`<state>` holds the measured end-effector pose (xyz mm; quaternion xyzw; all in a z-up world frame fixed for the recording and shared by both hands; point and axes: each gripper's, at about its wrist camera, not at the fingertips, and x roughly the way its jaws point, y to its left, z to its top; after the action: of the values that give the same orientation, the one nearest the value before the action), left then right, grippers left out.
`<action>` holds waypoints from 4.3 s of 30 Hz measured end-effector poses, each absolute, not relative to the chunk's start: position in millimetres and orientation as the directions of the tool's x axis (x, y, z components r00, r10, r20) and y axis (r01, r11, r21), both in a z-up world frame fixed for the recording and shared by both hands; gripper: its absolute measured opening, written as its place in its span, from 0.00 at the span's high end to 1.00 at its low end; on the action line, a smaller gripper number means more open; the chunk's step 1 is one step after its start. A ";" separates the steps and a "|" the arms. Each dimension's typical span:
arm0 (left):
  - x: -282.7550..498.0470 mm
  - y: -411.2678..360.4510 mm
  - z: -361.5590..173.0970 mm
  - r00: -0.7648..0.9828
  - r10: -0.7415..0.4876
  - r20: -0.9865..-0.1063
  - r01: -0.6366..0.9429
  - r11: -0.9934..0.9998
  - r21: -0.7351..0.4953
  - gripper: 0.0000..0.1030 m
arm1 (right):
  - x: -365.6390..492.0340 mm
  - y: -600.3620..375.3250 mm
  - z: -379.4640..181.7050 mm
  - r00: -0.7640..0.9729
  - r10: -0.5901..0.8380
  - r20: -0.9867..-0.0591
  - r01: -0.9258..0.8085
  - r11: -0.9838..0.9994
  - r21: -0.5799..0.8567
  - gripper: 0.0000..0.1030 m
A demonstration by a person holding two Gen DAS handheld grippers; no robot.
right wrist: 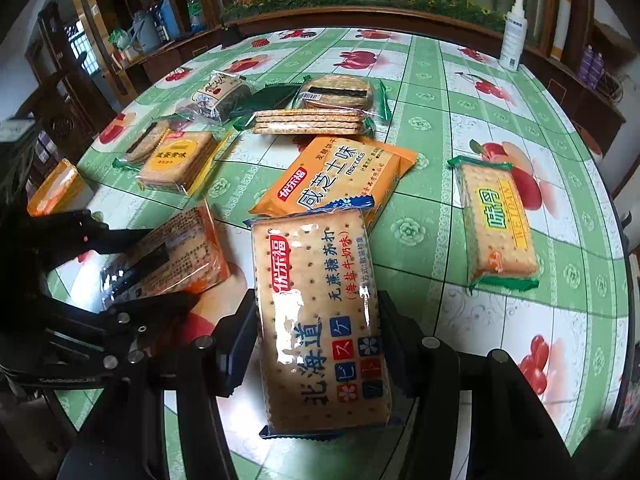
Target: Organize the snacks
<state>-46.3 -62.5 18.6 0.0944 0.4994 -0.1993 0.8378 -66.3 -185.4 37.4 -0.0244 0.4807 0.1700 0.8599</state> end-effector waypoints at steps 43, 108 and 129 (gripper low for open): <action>-122.7 122.9 107.0 0.686 -0.062 -0.725 0.058 0.998 -0.030 0.40 | -90.0 -19.9 94.3 0.490 0.464 -0.738 -0.539 0.827 0.162 0.46; -123.0 268.9 47.9 0.541 0.198 -0.817 -0.227 0.970 0.085 0.29 | -61.5 172.0 71.3 0.272 0.552 -0.788 -0.681 0.689 0.248 0.43; -112.0 197.6 99.9 0.616 0.097 -0.781 -0.124 0.992 0.026 0.16 | -51.9 49.1 72.9 0.397 0.491 -0.776 -0.530 0.813 0.243 0.40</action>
<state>-112.0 197.6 99.9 -0.0154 0.4336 0.0617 0.8988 -51.9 49.1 72.9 -0.0216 0.4562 0.3053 0.8356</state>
